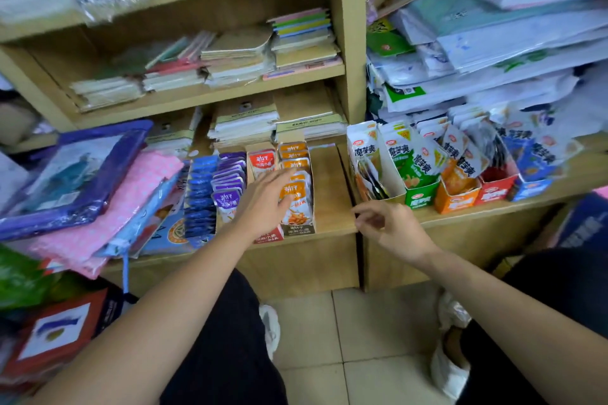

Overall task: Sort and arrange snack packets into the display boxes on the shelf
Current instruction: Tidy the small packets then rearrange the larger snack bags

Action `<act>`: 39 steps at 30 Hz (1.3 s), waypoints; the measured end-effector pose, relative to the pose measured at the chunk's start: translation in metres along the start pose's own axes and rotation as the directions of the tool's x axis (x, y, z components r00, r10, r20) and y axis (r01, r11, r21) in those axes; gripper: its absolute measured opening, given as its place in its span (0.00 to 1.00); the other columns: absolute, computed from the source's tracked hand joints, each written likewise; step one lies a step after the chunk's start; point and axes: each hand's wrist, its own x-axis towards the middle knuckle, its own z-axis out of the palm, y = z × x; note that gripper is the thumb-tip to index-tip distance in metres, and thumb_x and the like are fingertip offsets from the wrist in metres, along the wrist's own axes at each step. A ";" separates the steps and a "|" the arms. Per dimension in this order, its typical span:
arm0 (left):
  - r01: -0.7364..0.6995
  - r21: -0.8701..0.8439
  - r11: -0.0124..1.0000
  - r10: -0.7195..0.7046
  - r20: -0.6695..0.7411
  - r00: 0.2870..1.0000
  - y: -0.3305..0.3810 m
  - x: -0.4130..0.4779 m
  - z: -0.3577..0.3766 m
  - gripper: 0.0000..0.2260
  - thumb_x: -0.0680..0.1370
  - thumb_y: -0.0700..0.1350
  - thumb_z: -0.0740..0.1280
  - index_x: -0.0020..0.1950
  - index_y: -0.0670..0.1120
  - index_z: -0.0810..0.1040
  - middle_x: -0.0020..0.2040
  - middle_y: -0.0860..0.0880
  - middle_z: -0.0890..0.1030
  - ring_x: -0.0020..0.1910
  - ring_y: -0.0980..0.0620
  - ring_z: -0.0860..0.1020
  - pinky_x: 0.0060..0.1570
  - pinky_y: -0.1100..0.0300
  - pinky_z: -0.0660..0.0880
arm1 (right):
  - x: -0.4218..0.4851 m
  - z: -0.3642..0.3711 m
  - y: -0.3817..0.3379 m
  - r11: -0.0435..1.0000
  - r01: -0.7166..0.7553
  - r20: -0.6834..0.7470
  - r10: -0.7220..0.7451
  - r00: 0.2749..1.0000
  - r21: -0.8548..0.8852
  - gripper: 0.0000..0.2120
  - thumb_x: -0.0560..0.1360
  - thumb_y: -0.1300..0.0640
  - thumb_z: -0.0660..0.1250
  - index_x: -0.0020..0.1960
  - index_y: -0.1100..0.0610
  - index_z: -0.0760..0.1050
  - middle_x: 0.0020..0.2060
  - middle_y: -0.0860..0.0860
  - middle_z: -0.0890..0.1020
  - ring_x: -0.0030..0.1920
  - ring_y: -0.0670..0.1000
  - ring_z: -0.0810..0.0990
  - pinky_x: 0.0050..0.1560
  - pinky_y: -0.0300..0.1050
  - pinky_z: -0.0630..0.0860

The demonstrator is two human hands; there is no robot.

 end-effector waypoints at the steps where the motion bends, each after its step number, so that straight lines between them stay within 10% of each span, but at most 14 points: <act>1: 0.023 0.006 1.000 -0.023 0.053 0.998 -0.002 0.006 0.002 0.24 0.84 0.49 0.63 0.79 0.53 0.64 0.78 0.51 0.67 0.78 0.48 0.63 0.76 0.48 0.61 | 0.002 0.001 0.002 1.000 -0.003 0.010 0.003 1.000 0.002 0.13 0.75 0.59 0.73 0.59 0.53 0.82 0.42 0.45 0.85 0.44 0.43 0.83 0.53 0.43 0.81; 10: 0.111 -0.393 0.913 -0.023 0.224 0.974 -0.036 0.041 0.005 0.11 0.83 0.40 0.65 0.63 0.49 0.81 0.57 0.53 0.80 0.57 0.55 0.78 0.54 0.63 0.76 | 0.047 0.055 -0.002 0.992 -0.122 0.135 0.117 0.984 0.030 0.30 0.74 0.52 0.75 0.73 0.53 0.70 0.61 0.48 0.81 0.53 0.47 0.81 0.53 0.42 0.80; 19: -0.095 -0.130 0.987 0.099 0.027 0.995 -0.044 0.059 0.025 0.09 0.81 0.43 0.68 0.59 0.52 0.83 0.70 0.54 0.76 0.69 0.53 0.71 0.72 0.47 0.66 | 0.080 0.095 0.001 0.965 -0.180 0.119 0.159 0.980 0.192 0.40 0.70 0.53 0.79 0.76 0.48 0.64 0.64 0.45 0.78 0.64 0.47 0.78 0.65 0.53 0.76; 24: -0.102 -0.186 0.977 0.100 -0.020 0.995 -0.048 0.057 0.022 0.11 0.79 0.43 0.71 0.59 0.55 0.83 0.56 0.57 0.84 0.56 0.58 0.80 0.56 0.48 0.78 | 0.082 0.095 0.004 0.943 -0.211 0.141 0.180 0.974 0.256 0.40 0.70 0.53 0.79 0.77 0.47 0.63 0.65 0.44 0.77 0.65 0.46 0.77 0.65 0.52 0.77; 31: -0.077 -0.289 0.954 0.074 -0.024 0.997 -0.051 0.040 0.023 0.12 0.79 0.46 0.70 0.61 0.57 0.82 0.57 0.58 0.84 0.53 0.61 0.79 0.53 0.51 0.81 | 0.091 0.071 -0.011 0.912 -0.169 0.179 0.108 0.978 0.373 0.33 0.72 0.67 0.75 0.65 0.39 0.67 0.53 0.31 0.76 0.53 0.28 0.76 0.56 0.27 0.75; 35: -0.100 -0.379 0.920 0.080 -0.068 0.995 -0.046 0.029 0.022 0.11 0.78 0.44 0.71 0.59 0.54 0.84 0.56 0.59 0.84 0.58 0.63 0.79 0.56 0.58 0.80 | 0.130 0.058 -0.016 0.998 0.019 -0.069 -0.014 0.998 0.068 0.16 0.75 0.62 0.73 0.62 0.53 0.80 0.53 0.50 0.78 0.49 0.43 0.79 0.55 0.38 0.78; 39: -0.142 -0.436 0.889 0.118 -0.081 0.990 -0.049 0.017 0.024 0.12 0.79 0.44 0.71 0.61 0.54 0.84 0.56 0.60 0.84 0.58 0.67 0.79 0.57 0.67 0.78 | 0.169 0.063 -0.020 0.950 0.099 0.058 -0.086 0.995 -0.296 0.19 0.72 0.56 0.76 0.62 0.54 0.81 0.57 0.55 0.75 0.59 0.55 0.75 0.64 0.52 0.73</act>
